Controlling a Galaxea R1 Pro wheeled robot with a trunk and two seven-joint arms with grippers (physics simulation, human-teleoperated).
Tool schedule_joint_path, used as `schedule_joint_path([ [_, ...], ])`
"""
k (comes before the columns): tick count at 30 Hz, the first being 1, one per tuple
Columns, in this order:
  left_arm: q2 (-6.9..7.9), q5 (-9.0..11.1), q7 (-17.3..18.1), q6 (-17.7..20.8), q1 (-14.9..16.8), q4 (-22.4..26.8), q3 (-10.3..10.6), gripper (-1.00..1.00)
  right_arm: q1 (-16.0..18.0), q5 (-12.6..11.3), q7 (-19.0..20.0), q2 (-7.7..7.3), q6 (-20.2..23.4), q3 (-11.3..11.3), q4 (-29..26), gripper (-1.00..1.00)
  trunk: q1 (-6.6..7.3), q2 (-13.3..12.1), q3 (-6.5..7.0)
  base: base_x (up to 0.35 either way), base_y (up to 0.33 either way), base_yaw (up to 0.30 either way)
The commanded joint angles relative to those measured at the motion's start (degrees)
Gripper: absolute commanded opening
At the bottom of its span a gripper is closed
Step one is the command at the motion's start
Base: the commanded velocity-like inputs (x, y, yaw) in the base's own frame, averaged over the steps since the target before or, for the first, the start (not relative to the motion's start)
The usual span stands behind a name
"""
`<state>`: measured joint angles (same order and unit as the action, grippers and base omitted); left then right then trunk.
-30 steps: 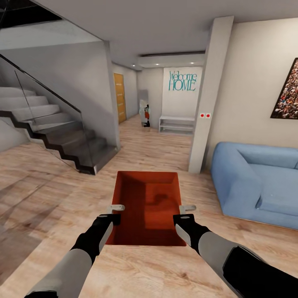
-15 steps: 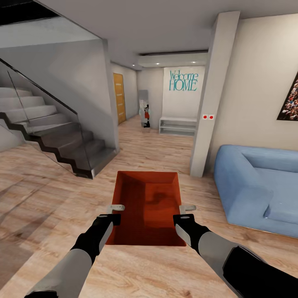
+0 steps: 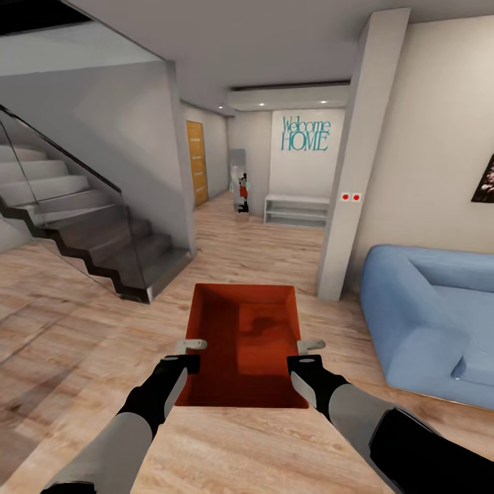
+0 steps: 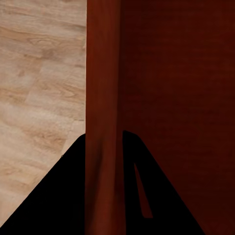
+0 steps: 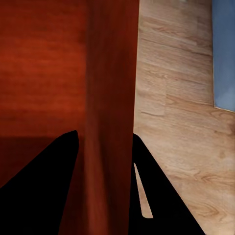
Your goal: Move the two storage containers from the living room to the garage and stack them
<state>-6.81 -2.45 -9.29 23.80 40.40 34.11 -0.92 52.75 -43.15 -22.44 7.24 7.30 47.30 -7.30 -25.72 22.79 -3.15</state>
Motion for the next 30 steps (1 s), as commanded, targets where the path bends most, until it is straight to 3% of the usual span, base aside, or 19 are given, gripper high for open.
schedule_joint_path([
  [1,-0.88,-0.09,-0.02,0.37,0.03,-0.09,-0.31,-1.00,0.07,1.31,-0.15,0.14,-3.35,2.88,-1.52,-1.00,-0.07,0.13,-0.13,0.322,0.000,0.000],
  [30,-0.91,-0.09,0.04,0.37,0.03,-0.10,-0.31,-1.00,0.07,1.31,-0.15,0.16,-3.35,2.88,-1.50,-1.00,-0.07,0.13,-0.13,0.322,0.000,0.000],
])
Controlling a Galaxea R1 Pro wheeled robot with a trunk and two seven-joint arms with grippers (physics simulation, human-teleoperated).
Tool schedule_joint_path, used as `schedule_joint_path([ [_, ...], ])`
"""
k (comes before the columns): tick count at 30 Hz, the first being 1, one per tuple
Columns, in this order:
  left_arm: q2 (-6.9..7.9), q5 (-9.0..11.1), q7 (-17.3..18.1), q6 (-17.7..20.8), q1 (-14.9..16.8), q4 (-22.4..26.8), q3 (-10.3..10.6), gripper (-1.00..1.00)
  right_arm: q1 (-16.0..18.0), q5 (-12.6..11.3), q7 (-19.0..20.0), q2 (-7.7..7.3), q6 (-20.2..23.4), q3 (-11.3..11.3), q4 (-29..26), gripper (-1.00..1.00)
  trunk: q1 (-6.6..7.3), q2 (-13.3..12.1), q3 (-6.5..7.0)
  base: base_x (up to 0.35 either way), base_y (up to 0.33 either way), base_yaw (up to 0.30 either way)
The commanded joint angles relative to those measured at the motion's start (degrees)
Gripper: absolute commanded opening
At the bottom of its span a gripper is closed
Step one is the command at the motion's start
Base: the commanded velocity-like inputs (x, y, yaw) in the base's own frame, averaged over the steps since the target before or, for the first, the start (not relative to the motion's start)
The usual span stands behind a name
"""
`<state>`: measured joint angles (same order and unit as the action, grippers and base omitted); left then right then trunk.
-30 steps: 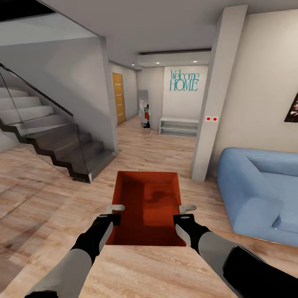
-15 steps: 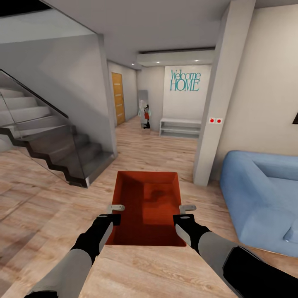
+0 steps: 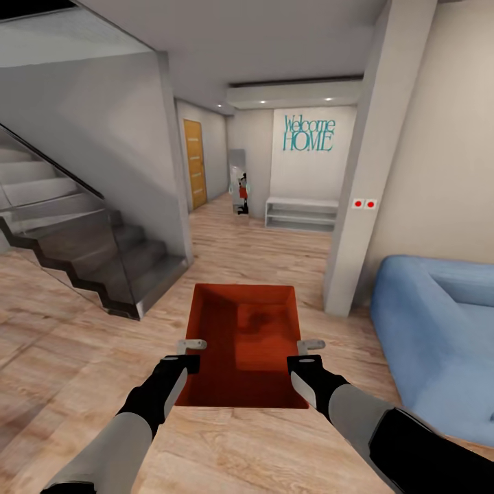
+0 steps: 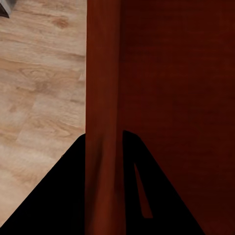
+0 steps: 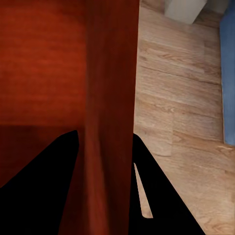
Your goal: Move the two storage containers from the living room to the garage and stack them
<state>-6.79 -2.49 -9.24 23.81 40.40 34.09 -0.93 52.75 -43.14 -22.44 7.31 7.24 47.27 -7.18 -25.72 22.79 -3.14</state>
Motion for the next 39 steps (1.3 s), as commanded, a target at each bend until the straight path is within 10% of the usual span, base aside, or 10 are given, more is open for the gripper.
schedule_joint_path([
  [1,-0.90,-0.06,0.00,0.36,0.03,-0.08,-0.30,-1.00,0.07,1.30,-0.15,0.13,-3.29,2.91,-1.63,-1.00,-0.07,0.13,-0.13,0.322,0.000,0.000],
  [39,-0.89,-0.06,0.01,0.36,0.03,-0.08,-0.30,-1.00,0.07,1.31,-0.15,0.07,-3.30,2.91,-1.61,-1.00,-0.07,0.13,-0.13,0.322,0.000,0.000],
])
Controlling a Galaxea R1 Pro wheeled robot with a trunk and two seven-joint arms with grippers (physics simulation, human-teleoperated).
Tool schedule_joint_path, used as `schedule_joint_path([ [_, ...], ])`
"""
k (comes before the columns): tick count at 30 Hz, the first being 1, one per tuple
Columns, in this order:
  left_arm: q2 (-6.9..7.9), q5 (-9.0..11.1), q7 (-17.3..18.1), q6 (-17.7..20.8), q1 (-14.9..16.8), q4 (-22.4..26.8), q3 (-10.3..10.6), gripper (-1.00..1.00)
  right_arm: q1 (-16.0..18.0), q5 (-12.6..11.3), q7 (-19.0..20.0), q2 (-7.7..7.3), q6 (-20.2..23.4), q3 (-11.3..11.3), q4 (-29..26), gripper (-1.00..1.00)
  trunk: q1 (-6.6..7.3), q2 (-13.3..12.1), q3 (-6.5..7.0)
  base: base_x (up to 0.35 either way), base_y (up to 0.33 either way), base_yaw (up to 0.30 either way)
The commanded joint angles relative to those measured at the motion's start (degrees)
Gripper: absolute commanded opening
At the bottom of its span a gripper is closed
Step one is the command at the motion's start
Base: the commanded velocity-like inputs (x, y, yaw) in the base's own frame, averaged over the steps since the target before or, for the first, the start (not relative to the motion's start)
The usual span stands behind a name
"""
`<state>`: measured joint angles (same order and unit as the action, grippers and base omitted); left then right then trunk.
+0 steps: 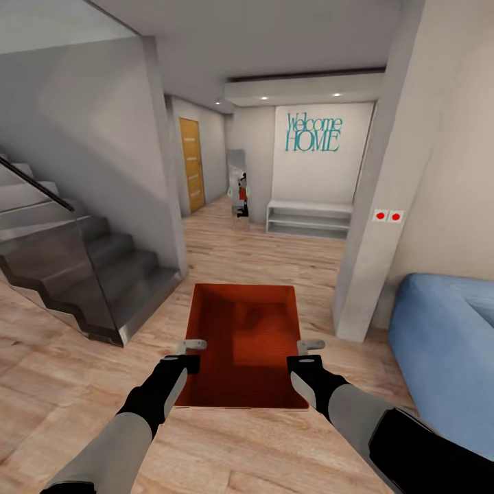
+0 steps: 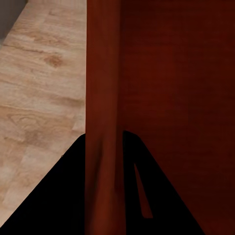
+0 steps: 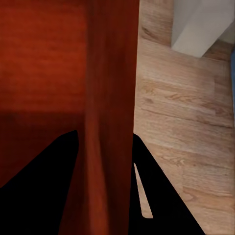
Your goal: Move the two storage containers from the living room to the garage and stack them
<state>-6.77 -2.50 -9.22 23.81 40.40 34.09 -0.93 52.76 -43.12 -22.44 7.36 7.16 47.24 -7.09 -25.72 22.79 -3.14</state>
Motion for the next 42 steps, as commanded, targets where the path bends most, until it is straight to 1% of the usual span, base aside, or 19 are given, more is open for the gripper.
schedule_joint_path([
  [1,-0.92,-0.05,-0.01,0.36,0.03,-0.08,-0.30,-1.00,0.06,1.28,-0.14,0.02,-3.22,2.94,-1.71,-1.00,-0.07,0.13,-0.13,0.322,0.000,0.000],
  [42,-0.89,-0.05,-0.01,0.36,0.03,-0.16,-0.30,-1.00,0.06,1.28,-0.14,0.02,-3.22,2.94,-1.71,-1.00,-0.07,0.13,-0.13,0.322,0.000,0.000],
])
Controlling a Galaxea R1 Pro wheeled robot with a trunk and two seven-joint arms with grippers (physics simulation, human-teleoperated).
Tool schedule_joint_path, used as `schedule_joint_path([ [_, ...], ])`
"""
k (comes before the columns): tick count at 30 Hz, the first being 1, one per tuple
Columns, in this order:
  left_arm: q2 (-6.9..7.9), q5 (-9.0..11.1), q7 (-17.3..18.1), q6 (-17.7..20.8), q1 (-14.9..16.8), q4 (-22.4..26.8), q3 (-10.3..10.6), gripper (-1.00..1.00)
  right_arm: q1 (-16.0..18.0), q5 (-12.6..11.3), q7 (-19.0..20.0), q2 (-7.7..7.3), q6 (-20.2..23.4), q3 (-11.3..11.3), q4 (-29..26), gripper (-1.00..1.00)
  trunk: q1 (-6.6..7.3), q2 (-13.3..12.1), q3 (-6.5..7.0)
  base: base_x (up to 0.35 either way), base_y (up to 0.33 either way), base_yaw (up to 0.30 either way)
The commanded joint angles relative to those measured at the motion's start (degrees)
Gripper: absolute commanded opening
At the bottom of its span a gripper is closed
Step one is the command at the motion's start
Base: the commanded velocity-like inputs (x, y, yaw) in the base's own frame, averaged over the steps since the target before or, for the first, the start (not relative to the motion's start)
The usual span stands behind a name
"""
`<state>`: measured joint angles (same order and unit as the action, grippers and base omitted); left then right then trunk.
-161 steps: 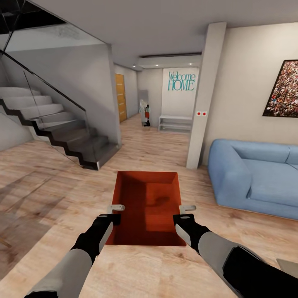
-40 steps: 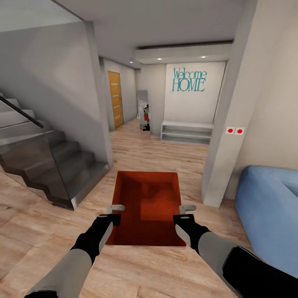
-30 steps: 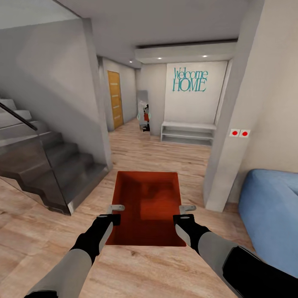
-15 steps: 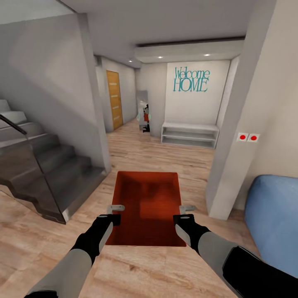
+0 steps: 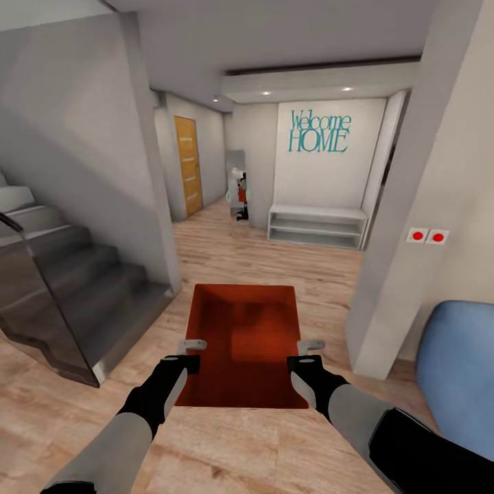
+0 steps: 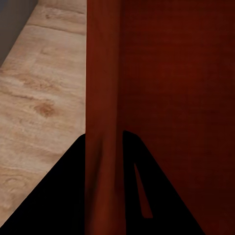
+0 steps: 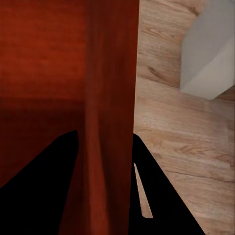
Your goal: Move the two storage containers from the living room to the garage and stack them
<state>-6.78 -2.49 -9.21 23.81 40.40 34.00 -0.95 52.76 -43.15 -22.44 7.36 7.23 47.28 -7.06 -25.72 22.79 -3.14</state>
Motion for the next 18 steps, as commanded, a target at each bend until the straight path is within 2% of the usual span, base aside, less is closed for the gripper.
schedule_joint_path([
  [1,-0.87,-0.05,-0.02,0.36,0.03,-0.08,-0.28,-1.00,0.06,1.31,-0.14,0.02,-3.28,2.90,-1.73,-1.00,-0.07,0.13,-0.13,0.322,0.000,0.000],
  [18,-0.88,-0.05,-0.02,0.32,0.03,-0.08,-0.28,-1.00,0.06,1.31,-0.14,0.02,-3.28,2.90,-1.73,-1.00,-0.07,0.13,-0.13,0.322,0.000,0.000],
])
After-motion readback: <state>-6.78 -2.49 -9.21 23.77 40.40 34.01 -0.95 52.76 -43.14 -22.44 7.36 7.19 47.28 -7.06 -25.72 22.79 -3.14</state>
